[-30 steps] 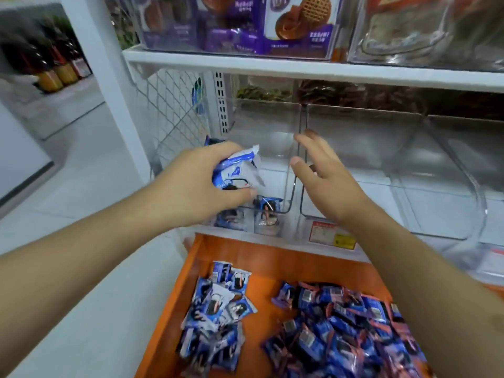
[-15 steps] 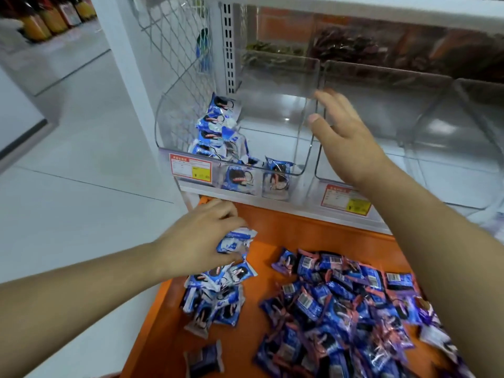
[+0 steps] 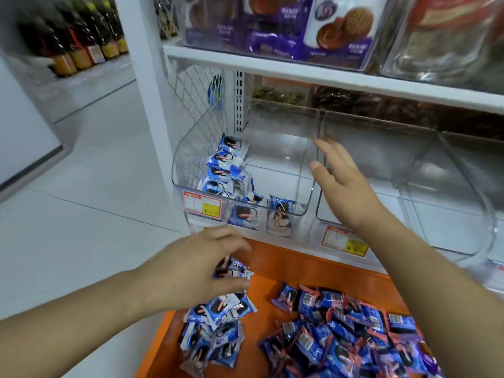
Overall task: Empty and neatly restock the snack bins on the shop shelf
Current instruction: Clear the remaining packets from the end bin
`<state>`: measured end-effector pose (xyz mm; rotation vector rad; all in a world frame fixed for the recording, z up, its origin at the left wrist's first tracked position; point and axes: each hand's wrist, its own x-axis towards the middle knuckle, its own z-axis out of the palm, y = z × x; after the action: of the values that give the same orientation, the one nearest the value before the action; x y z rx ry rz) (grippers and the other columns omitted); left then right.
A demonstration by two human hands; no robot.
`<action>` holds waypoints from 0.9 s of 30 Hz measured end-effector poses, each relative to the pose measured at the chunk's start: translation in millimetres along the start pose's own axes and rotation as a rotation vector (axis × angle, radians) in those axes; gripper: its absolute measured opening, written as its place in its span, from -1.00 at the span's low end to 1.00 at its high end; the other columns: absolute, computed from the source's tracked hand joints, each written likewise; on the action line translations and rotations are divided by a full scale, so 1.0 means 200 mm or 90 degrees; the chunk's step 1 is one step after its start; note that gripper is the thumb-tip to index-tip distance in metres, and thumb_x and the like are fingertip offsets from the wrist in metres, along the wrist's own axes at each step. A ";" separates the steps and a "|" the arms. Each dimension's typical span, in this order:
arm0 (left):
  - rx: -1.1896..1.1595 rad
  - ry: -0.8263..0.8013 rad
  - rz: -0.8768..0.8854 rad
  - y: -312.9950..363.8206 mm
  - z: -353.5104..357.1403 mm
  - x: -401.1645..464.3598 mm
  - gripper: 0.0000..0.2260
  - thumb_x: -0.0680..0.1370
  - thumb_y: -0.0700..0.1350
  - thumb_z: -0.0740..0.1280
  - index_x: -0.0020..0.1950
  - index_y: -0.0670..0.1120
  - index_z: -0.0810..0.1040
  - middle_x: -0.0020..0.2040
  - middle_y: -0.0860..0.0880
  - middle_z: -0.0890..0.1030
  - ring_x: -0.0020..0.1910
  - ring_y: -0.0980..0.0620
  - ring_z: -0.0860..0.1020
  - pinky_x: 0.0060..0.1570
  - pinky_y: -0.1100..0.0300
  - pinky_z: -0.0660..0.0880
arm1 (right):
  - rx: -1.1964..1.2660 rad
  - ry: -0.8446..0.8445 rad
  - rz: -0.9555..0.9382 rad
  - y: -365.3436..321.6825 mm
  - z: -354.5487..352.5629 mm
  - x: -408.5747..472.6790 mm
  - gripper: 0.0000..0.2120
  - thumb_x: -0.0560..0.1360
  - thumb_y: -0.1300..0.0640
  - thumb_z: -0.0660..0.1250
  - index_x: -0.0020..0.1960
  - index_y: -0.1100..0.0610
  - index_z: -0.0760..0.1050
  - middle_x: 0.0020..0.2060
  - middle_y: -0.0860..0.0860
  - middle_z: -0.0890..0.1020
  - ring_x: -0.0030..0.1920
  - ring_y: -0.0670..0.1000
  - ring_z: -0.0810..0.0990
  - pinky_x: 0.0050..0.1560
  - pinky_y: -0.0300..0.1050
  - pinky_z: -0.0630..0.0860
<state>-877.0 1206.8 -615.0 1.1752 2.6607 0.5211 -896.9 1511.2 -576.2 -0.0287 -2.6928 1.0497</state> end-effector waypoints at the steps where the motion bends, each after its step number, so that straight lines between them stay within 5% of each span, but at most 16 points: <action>1: -0.024 0.046 -0.002 0.03 -0.06 -0.01 -0.49 0.54 0.44 0.27 0.43 0.27 0.39 0.33 0.35 0.35 0.29 0.29 0.44 0.26 0.17 0.50 | -0.006 0.005 -0.001 -0.01 0.00 0.00 -0.51 0.72 -0.16 0.12 0.64 -0.22 0.20 0.66 -0.18 0.12 0.58 -0.13 0.23 0.52 -0.17 0.21; 4: -0.046 0.171 -0.061 0.05 -0.18 -0.03 -0.44 0.55 0.38 0.28 0.53 0.29 0.30 0.45 0.36 0.24 0.43 0.28 0.33 0.40 0.16 0.42 | -0.069 0.020 0.008 -0.05 -0.02 0.01 -0.47 0.70 -0.16 0.14 0.65 -0.18 0.20 0.67 -0.12 0.15 0.65 -0.05 0.07 0.63 0.01 0.09; 8: 0.034 0.181 -0.150 -0.06 -0.21 -0.07 -0.24 0.49 0.50 0.01 0.66 0.32 -0.01 0.68 0.22 -0.08 0.66 0.14 -0.06 0.62 0.00 0.11 | -0.220 0.049 -0.093 -0.24 0.00 0.06 -0.39 0.61 -0.15 0.26 0.62 -0.06 0.26 0.61 -0.01 0.25 0.55 0.13 0.18 0.57 0.11 0.21; 12: 0.117 0.141 -0.141 -0.17 -0.18 -0.13 -0.31 0.60 0.42 0.05 0.56 0.44 -0.35 0.62 0.30 -0.36 0.57 0.28 -0.41 0.65 -0.02 -0.14 | -0.213 -0.103 -0.176 -0.42 0.20 0.21 -0.25 0.57 -0.20 0.38 0.65 -0.09 0.15 0.64 -0.12 0.15 0.61 -0.01 0.12 0.60 -0.01 0.18; 17: 0.070 0.114 -0.141 -0.20 -0.21 -0.11 -0.33 0.51 0.44 -0.07 0.49 0.51 -0.40 0.55 0.40 -0.42 0.51 0.30 -0.51 0.56 0.10 -0.36 | -0.159 -0.203 -0.028 -0.40 0.54 0.55 -0.01 0.39 -0.31 0.53 0.66 -0.12 0.12 0.61 -0.01 0.22 0.57 0.07 0.28 0.51 -0.05 0.33; 18: 0.067 0.115 -0.135 -0.22 -0.20 -0.10 -0.33 0.48 0.43 -0.08 0.51 0.51 -0.38 0.57 0.40 -0.39 0.53 0.30 -0.48 0.58 0.06 -0.31 | -0.141 -0.209 0.017 -0.38 0.59 0.62 0.05 0.33 -0.33 0.56 0.66 -0.15 0.12 0.59 0.00 0.24 0.55 0.09 0.31 0.45 -0.06 0.38; 20: 0.094 0.132 -0.104 -0.27 -0.16 -0.08 -0.30 0.48 0.39 0.02 0.59 0.46 -0.15 0.66 0.32 -0.10 0.64 0.21 -0.21 0.61 -0.14 0.09 | -0.138 -0.243 0.084 -0.33 0.67 0.73 0.21 0.17 -0.42 0.58 0.66 -0.22 0.05 0.61 -0.02 0.21 0.56 0.13 0.31 0.37 -0.03 0.46; 22: 0.104 0.135 -0.091 -0.32 -0.14 -0.07 -0.23 0.43 0.33 0.21 0.65 0.29 0.13 0.64 0.14 0.26 0.62 0.04 0.15 0.33 -0.14 0.52 | -0.167 -0.293 0.107 -0.28 0.74 0.79 0.39 0.02 -0.50 0.57 0.66 -0.28 -0.08 0.65 -0.02 0.16 0.61 0.16 0.22 0.50 0.11 0.38; 27: 0.145 0.214 -0.051 -0.40 -0.07 -0.03 -0.17 0.40 0.28 0.32 0.66 0.23 0.14 0.62 0.11 0.28 0.60 0.00 0.19 0.29 -0.03 0.47 | -0.101 -0.277 0.109 -0.23 0.79 0.83 0.31 0.08 -0.35 0.68 0.63 -0.33 -0.01 0.57 -0.04 0.35 0.54 0.13 0.34 0.49 0.09 0.40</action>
<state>-930.9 1148.3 -632.7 1.1164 3.1092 0.4456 -1092.3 1389.6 -620.8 -0.0670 -3.2131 0.9789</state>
